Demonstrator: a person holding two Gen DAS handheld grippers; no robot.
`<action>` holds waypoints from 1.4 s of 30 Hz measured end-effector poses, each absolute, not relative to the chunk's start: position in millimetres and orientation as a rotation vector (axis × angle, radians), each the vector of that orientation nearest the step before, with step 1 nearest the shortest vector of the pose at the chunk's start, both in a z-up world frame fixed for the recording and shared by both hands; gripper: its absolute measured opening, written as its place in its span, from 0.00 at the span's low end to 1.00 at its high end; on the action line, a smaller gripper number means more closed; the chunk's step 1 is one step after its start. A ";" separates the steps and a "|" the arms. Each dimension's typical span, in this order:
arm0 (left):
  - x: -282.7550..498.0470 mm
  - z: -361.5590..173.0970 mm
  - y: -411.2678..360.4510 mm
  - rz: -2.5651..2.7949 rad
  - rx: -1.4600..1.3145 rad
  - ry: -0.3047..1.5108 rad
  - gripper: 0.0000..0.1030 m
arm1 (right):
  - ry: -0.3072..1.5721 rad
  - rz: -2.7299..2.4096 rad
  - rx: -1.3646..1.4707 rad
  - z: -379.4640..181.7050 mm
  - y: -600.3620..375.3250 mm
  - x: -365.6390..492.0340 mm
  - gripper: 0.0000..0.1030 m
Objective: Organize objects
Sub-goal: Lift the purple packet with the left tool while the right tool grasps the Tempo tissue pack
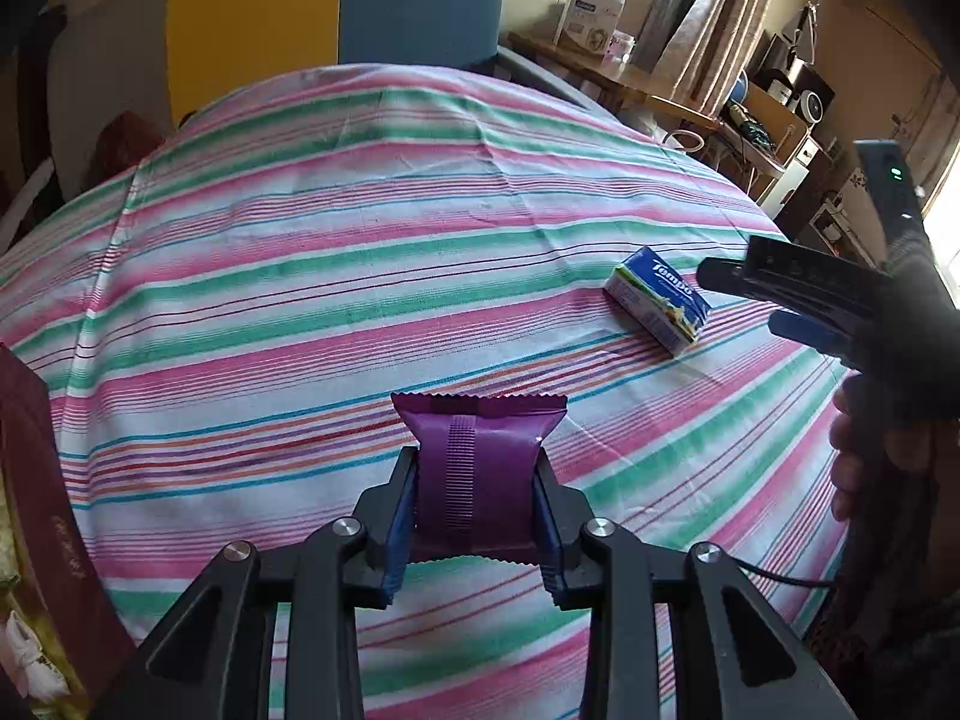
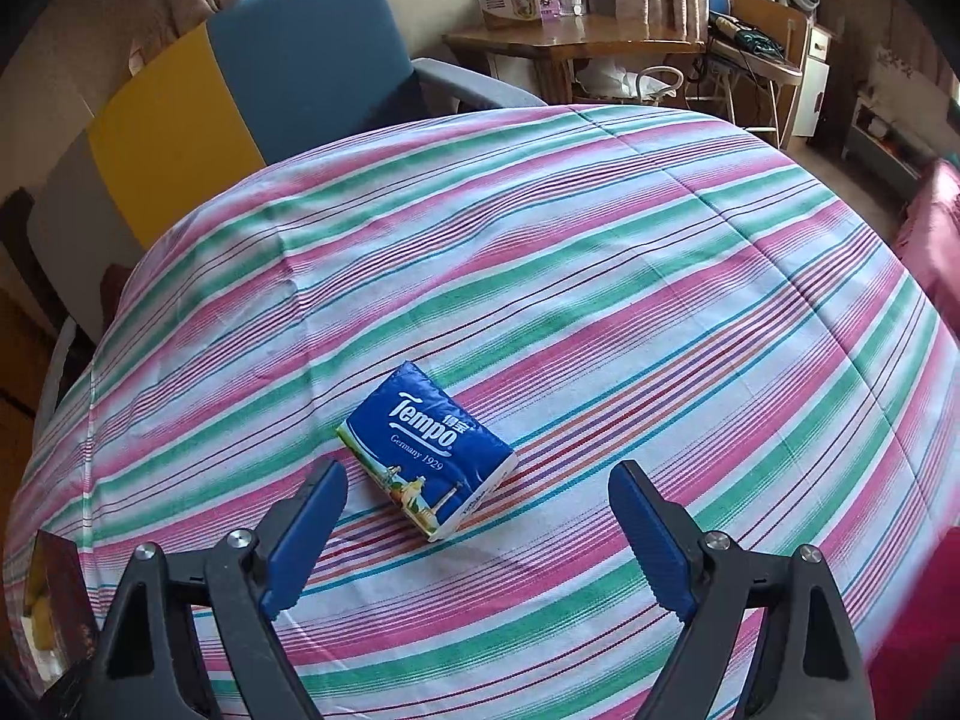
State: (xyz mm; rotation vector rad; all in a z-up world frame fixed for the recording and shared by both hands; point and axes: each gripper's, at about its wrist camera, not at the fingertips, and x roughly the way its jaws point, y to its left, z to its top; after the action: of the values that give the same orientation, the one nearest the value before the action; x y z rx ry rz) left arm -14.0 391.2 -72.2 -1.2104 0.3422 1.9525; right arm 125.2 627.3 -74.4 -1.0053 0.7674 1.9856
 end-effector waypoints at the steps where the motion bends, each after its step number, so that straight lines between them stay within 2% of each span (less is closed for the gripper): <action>1: -9.3 -66.9 383.4 1.962 -1.188 0.342 0.33 | 0.754 1.989 -1.017 -75.5 626.4 122.8 0.87; 15: 29.8 -46.3 333.6 2.014 -1.023 0.394 0.33 | 0.567 2.061 -1.113 -85.0 610.1 92.3 0.87; 42: 45.7 -60.9 326.4 1.960 -1.031 0.441 0.33 | 0.470 2.113 -1.170 -98.0 608.5 65.7 0.88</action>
State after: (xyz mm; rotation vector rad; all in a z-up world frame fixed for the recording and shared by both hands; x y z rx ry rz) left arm 45.7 326.4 -60.9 -1.0307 0.4406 1.9597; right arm 65.8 608.5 -98.0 -1.1696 0.4704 2.1132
